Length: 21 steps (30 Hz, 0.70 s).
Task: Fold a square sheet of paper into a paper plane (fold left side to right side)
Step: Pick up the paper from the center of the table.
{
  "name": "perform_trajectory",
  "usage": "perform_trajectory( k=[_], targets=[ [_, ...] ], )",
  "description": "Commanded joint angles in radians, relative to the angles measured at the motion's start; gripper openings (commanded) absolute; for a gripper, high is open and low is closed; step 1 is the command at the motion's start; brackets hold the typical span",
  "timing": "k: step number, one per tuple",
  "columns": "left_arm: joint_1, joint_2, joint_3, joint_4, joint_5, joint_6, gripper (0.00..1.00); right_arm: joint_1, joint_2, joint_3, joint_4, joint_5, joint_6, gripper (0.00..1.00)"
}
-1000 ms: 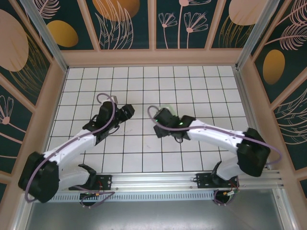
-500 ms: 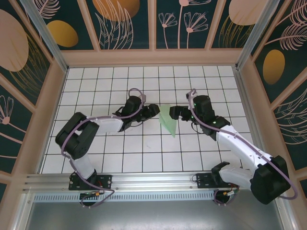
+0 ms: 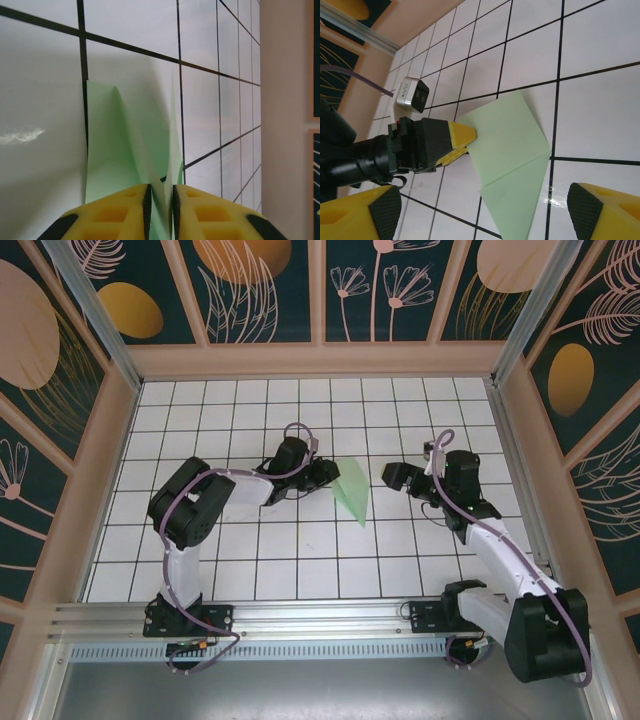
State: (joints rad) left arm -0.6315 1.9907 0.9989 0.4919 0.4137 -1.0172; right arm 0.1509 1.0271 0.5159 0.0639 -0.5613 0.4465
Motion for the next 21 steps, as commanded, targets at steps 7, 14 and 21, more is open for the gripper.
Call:
perform_trajectory(
  k=[7,14,21],
  targets=[
    [-0.004,-0.124,-0.083,0.051,0.049,0.142,0.00,-0.072,0.134,-0.042,0.173,-0.283,-0.019,0.70],
    [0.011,-0.270,-0.197,0.075,0.144,0.278,0.00,-0.066,0.274,0.006,0.211,-0.451,-0.157,0.69],
    [0.032,-0.367,-0.255,0.093,0.222,0.327,0.00,-0.031,0.413,0.062,0.248,-0.587,-0.223,0.68]
  ],
)
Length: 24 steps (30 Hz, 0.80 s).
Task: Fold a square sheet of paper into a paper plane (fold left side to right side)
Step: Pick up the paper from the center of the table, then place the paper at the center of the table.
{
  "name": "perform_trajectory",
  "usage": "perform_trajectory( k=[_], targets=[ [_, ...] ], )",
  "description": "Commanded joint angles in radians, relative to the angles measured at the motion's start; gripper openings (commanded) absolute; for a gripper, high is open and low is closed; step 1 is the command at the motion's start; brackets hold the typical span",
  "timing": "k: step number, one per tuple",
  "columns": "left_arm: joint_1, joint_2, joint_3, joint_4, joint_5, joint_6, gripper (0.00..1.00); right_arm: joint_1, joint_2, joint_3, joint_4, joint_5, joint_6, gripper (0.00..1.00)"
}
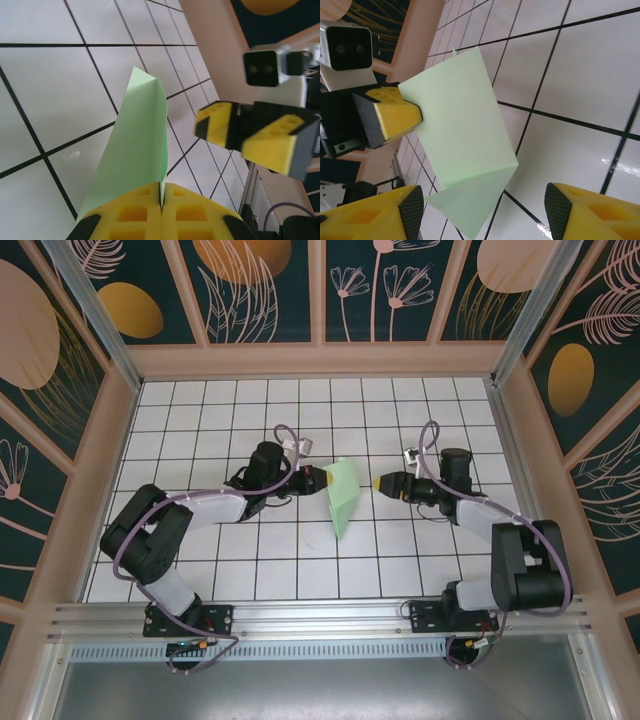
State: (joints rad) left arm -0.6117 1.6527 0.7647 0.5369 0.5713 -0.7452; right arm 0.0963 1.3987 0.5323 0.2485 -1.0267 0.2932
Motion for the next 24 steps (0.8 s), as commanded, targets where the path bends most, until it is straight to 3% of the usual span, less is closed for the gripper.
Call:
perform_trajectory(
  k=[1,7,16,24],
  targets=[
    [0.012,-0.035,-0.027,0.057,0.078,0.053,0.00,0.030,0.055,0.050,0.075,-0.140,-0.072,0.67],
    [0.013,-0.071,-0.046,0.078,0.150,0.082,0.00,0.070,0.116,0.075,0.102,-0.225,-0.092,0.65],
    [0.013,-0.102,-0.056,0.065,0.222,0.113,0.00,0.110,0.174,0.123,0.035,-0.247,-0.162,0.59],
    [0.012,-0.100,-0.060,0.048,0.190,0.117,0.00,0.134,0.193,0.138,-0.001,-0.279,-0.205,0.35]
  ],
)
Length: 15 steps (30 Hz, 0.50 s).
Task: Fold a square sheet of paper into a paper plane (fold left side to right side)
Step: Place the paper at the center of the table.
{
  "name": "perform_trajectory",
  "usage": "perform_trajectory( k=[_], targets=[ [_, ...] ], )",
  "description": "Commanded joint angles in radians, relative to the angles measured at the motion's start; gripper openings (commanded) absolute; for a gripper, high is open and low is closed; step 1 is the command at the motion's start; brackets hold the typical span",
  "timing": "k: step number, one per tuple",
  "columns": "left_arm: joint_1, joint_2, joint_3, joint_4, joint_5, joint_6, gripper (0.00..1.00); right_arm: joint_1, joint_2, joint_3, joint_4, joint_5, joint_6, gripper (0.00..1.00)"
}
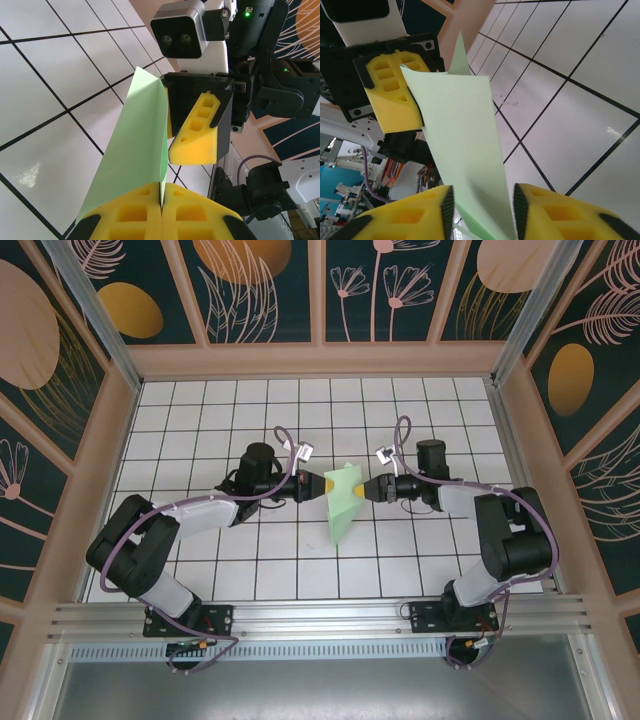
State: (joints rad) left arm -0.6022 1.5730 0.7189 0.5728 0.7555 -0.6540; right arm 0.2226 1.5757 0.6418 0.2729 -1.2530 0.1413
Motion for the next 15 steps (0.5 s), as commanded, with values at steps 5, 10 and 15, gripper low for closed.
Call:
perform_trajectory(
  k=[5,10,15],
  targets=[
    [0.004,-0.018,-0.010,-0.018,-0.024,0.034,0.00,0.006,0.020,0.036,-0.064,-0.039,-0.077,0.25],
    [0.004,-0.017,-0.015,-0.028,-0.038,0.034,0.00,0.008,0.032,0.045,-0.091,-0.038,-0.092,0.17],
    [0.004,-0.018,-0.012,-0.063,-0.076,0.050,0.07,0.009,0.034,0.054,-0.116,-0.022,-0.095,0.07]
  ],
)
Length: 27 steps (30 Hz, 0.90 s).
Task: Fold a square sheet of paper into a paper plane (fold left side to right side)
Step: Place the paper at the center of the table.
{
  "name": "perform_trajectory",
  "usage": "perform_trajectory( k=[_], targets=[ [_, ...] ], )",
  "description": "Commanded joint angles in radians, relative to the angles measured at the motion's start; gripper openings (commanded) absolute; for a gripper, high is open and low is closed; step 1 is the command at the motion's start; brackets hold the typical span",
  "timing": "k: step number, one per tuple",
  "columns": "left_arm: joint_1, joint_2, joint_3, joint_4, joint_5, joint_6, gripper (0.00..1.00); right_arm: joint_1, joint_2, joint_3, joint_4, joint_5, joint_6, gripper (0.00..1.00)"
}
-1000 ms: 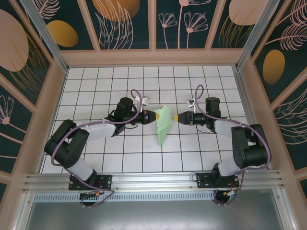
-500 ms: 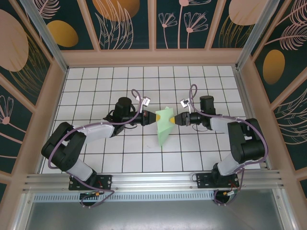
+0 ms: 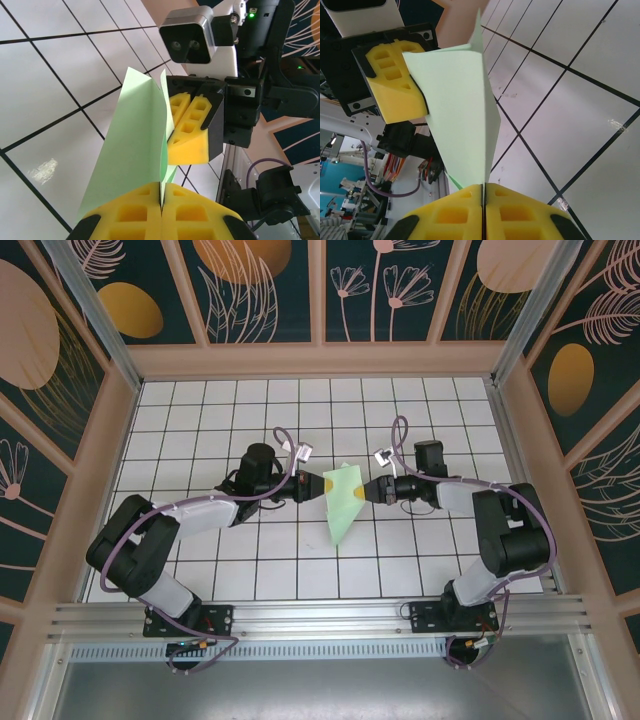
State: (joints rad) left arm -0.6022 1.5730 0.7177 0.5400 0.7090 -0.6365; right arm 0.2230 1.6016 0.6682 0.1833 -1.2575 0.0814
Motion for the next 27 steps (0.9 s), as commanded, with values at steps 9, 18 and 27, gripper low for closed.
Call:
perform_trajectory(
  k=[9,18,27],
  targets=[
    [0.005,-0.183,0.016,-0.322,-0.333,0.120,0.47,0.062,0.026,0.074,-0.212,0.163,0.061,0.00],
    [-0.015,-0.331,-0.010,-0.465,-0.409,0.110,0.49,0.068,0.029,0.109,-0.263,0.330,0.331,0.00],
    [-0.186,-0.246,-0.024,-0.398,-0.439,0.043,0.50,0.068,0.097,0.163,-0.327,0.372,0.445,0.00]
  ],
)
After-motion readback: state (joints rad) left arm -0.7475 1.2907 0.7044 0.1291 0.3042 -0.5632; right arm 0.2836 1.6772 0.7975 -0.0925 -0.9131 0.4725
